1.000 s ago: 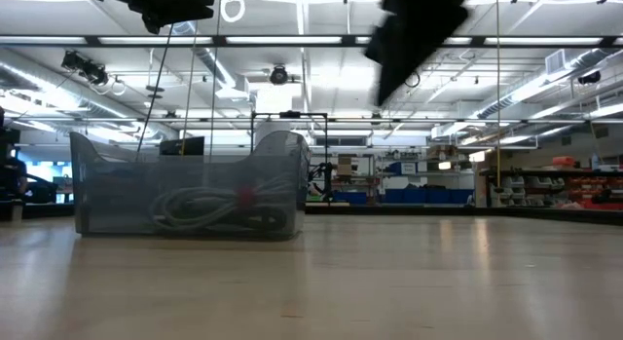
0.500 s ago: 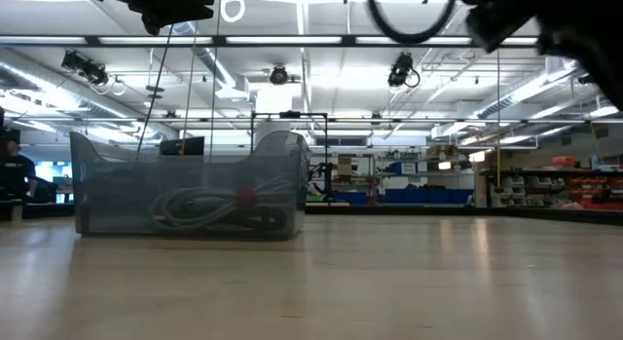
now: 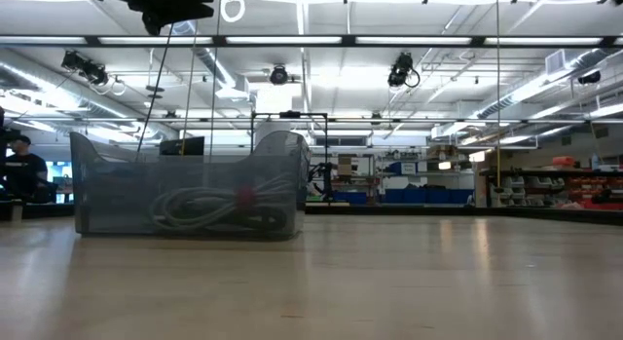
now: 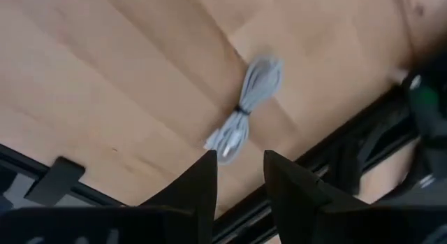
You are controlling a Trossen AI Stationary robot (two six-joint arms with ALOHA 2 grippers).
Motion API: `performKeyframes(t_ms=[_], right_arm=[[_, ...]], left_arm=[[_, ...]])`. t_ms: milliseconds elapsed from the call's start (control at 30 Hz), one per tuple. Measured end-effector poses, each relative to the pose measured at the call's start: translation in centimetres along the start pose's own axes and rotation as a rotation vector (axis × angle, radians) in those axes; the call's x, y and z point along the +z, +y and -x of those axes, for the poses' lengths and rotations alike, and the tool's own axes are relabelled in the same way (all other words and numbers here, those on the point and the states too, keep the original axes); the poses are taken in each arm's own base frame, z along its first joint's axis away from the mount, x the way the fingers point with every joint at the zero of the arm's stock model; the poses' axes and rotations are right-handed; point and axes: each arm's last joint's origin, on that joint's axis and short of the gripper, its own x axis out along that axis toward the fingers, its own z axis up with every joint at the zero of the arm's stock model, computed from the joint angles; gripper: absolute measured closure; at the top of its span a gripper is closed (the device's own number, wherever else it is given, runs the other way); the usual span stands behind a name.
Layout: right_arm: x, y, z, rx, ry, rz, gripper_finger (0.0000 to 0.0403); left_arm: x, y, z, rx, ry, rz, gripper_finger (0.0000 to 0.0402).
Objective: Pick and place USB-C Cables
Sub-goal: Put the white USB cable into the black bin
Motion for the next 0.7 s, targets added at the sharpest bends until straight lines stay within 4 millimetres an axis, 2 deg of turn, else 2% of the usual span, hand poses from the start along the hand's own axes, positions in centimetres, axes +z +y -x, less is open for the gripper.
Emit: performKeyframes(t_ms=[133,267,500,700], right_arm=[[-2.0,0.3,-0.7,0.014,-0.052,-0.078,0.028],[-3.0,0.8,-2.8,0.053,-0.059,-0.147,0.028],[-2.8,0.5,-7.5,0.08,-0.026,-0.193,0.028],[-2.5,-0.6,-8.8,-0.003,-0.019,-0.174,0.0279]], left_arm=[[0.2,0.0,0.0,0.0,-0.022,-0.001,0.0228],[0.6,0.0,0.0,-0.001,-0.062,0.013,0.0228],[0.9,0.0,0.0,-0.002,-0.083,0.022,0.0228],[0.9,0.0,0.0,-0.002,-0.083,0.023,0.0228]])
